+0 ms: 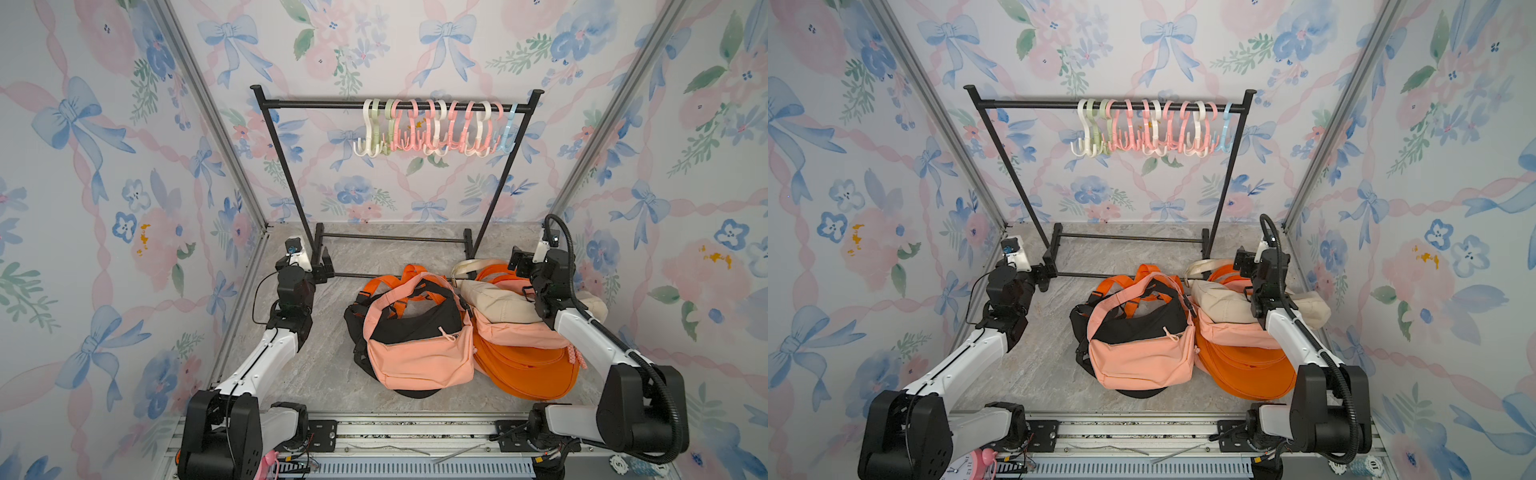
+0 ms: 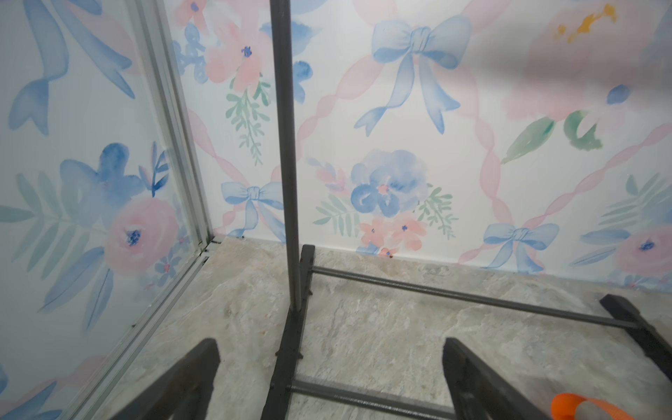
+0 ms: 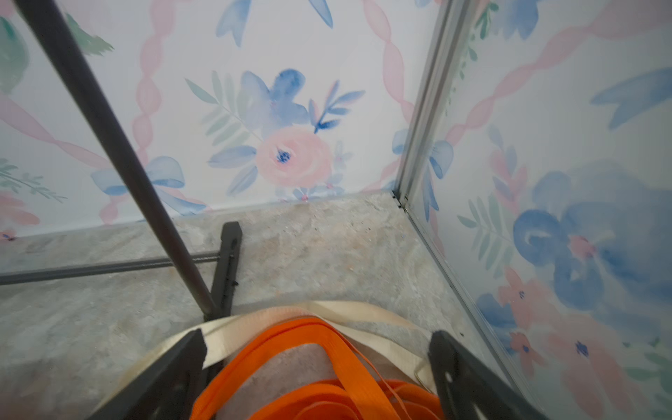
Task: Take the bag off the hook
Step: Reset both arms
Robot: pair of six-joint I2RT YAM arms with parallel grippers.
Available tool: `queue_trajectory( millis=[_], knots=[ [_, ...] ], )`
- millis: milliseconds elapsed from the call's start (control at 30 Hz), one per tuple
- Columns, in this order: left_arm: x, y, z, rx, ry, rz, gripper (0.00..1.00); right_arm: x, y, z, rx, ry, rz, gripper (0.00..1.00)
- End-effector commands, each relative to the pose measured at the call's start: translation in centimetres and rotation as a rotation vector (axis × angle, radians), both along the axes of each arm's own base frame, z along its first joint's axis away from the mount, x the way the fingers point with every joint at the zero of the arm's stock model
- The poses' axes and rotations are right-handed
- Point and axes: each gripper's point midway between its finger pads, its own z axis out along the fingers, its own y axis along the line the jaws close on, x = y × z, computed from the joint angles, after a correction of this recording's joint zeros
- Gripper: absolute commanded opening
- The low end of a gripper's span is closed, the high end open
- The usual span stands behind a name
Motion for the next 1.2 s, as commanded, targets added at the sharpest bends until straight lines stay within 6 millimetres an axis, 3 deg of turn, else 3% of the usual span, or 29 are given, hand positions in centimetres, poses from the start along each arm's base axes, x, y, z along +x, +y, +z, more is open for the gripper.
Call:
queue_trajectory(
  millis=[0,167,333,533,633,700,800,967,1067,1167],
  knots=[
    [0.1,0.2,-1.2,0.059,-0.020,-0.041,0.98,-1.0,-2.6,-0.3,0.080,-0.080,-0.066,0.97],
    [0.2,-0.2,-5.5,0.102,0.070,-0.103,0.98,-3.4,-3.5,-5.1,0.039,-0.032,-0.110,0.97],
    [-0.5,-0.3,-9.0,0.121,0.106,-0.116,0.98,-4.3,-2.8,-4.6,0.001,-0.071,-0.100,0.97],
    [-0.4,0.1,-9.0,0.102,0.109,-0.100,0.98,-5.2,0.0,-4.9,-0.099,-0.041,-0.039,0.97],
    [-0.6,0.3,-11.9,0.109,0.254,-0.103,0.98,-6.3,0.7,-6.0,-0.107,0.004,-0.023,0.97],
    [-1.4,0.3,-13.0,0.121,0.258,-0.102,0.98,-6.9,0.3,-6.5,-0.109,-0.017,-0.045,0.97],
    [-0.8,0.2,-12.6,0.105,0.228,-0.104,0.98,-6.5,-0.2,-7.2,-0.092,0.005,-0.054,0.97],
    [-0.3,0.1,-12.5,0.094,0.197,-0.110,0.98,-6.6,1.1,-7.5,-0.040,-0.032,0.001,0.97],
    [0.0,0.3,-13.4,0.070,0.211,-0.120,0.98,-6.4,1.4,-6.9,0.014,-0.102,0.014,0.96],
    [0.2,0.5,-14.2,0.064,0.222,-0.115,0.98,-5.4,1.6,-8.1,0.014,-0.054,0.026,0.97]
  ],
)
